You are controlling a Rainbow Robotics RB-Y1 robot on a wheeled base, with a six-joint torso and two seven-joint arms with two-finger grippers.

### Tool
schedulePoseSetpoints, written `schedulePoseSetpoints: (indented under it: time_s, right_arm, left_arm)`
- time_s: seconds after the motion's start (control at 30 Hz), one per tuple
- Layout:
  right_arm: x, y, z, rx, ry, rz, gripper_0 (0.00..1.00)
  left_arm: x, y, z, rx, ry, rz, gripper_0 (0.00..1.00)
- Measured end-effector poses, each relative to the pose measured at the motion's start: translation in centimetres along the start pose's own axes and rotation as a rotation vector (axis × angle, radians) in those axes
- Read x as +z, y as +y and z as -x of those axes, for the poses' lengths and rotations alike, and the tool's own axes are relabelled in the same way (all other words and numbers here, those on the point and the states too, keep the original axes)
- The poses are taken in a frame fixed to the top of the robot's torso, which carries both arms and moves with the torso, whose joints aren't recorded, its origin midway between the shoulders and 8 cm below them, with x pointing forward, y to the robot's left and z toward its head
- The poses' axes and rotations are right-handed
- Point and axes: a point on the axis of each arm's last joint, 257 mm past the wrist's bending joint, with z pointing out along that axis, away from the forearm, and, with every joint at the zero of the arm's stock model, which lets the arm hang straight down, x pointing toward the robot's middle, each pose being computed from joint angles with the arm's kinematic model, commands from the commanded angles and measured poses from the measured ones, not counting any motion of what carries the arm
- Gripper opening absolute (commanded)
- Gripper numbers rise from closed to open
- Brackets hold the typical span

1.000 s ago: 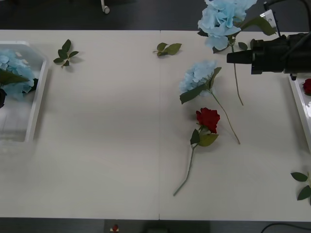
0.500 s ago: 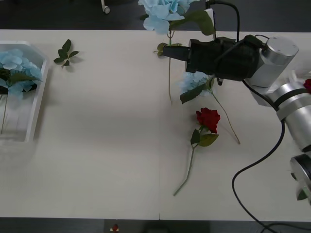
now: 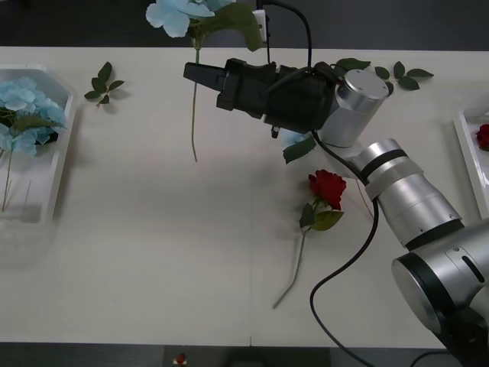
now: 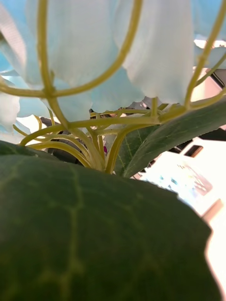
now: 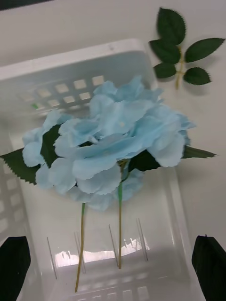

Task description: Put the red flowers into the right box and the blue flowers into the left box

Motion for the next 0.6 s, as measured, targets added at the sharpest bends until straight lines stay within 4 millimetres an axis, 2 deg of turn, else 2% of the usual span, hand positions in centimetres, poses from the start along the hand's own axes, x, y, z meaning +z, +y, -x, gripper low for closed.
schedulePoseSetpoints:
  time_s: [0.07, 0.2, 0.27, 0.37, 0.5, 0.6]
  right_arm:
    - [1.1, 0.4, 0.2, 0.005, -0.014, 0.005, 0.0]
    - [2.8, 1.2, 0.2, 0.021, -0.034, 0.021, 0.0]
    - [3.3, 1.6, 0.0, 0.028, -0.038, 0.032, 0.0]
    - [3.7, 1.6, 0.0, 0.035, -0.048, 0.027, 0.0]
    - [3.8, 1.5, 0.1, 0.036, -0.05, 0.024, 0.0]
    - [3.8, 1.6, 0.1, 0.037, -0.05, 0.025, 0.0]
  left_arm:
    - [-0.6, -2.0, 0.7, 0.009, -0.029, -0.088, 1.0]
    - [-1.6, -7.2, 1.3, 0.015, -0.056, -0.293, 1.0]
    - [-2.4, -10.0, 1.5, 0.112, -0.086, -0.401, 1.0]
    - [-3.7, -14.3, 1.9, 0.267, -0.152, -0.562, 1.0]
    - [-5.0, -19.7, 1.9, 0.274, -0.188, -0.77, 1.0]
    - [-5.0, -23.4, 1.4, 0.263, -0.19, -0.904, 1.0]
